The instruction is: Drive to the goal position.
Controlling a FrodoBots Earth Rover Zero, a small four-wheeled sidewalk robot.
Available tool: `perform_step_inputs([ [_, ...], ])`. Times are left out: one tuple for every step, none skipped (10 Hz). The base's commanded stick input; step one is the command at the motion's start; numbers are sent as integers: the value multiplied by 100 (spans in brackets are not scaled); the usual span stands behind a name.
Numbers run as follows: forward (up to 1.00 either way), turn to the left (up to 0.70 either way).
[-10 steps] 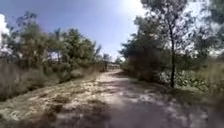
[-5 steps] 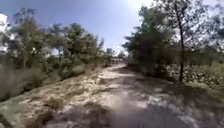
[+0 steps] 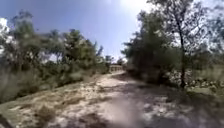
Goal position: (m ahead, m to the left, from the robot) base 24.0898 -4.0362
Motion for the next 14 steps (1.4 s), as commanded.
perform_step_inputs([
  [70, 0],
  [70, 0],
  [70, 0],
  [70, 0],
  [70, 0],
  [70, 0],
  [70, 0],
  [70, 0],
  [70, 0],
  [70, 0],
  [70, 0],
  [70, 0],
  [70, 0],
  [70, 0],
])
